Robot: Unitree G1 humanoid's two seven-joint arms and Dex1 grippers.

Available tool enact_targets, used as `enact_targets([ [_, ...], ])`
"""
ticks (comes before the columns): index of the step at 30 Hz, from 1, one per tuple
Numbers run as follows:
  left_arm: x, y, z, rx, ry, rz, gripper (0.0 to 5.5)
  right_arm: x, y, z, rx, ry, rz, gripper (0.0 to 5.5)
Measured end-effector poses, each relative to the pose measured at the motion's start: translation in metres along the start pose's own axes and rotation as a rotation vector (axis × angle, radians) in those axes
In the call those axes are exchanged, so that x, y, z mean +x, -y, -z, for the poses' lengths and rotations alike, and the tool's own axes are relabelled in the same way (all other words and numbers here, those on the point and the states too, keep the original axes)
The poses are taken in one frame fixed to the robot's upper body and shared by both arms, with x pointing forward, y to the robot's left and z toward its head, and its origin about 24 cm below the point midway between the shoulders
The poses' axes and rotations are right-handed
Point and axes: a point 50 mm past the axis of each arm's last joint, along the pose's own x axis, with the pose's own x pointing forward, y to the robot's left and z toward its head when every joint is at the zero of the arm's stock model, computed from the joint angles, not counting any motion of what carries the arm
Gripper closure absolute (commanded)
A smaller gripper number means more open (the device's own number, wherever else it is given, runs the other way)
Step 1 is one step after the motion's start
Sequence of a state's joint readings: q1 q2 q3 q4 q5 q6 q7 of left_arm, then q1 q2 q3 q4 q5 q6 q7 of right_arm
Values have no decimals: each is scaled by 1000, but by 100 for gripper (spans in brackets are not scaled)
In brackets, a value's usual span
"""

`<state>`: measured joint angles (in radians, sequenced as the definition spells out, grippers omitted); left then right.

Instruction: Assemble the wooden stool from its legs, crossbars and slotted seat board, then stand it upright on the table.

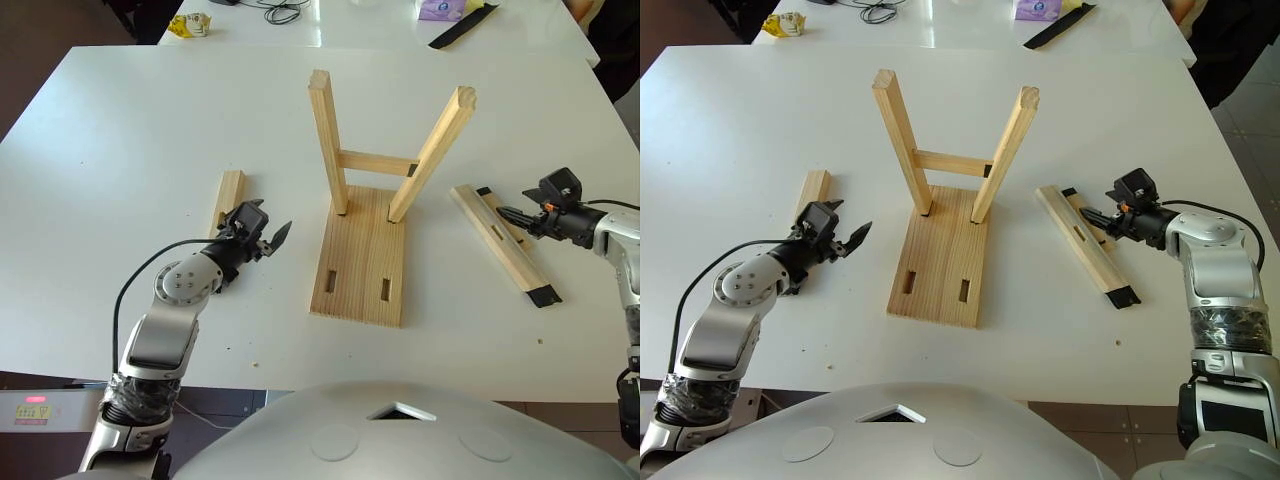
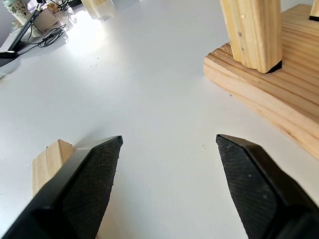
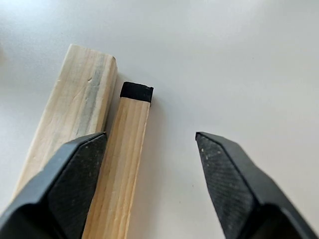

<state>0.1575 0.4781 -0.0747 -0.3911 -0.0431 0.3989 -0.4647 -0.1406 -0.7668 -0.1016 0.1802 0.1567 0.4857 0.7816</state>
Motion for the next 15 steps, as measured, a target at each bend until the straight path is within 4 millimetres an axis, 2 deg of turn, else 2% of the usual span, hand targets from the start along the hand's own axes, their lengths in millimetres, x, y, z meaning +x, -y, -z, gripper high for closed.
enact_targets([
  [7,2,-1,1,-2,2,-11,200,1,8,8,-58,-6,27,219],
  [15,2,1,9,3,-27,-6,200,-1,-3,9,-148,-3,-32,219],
])
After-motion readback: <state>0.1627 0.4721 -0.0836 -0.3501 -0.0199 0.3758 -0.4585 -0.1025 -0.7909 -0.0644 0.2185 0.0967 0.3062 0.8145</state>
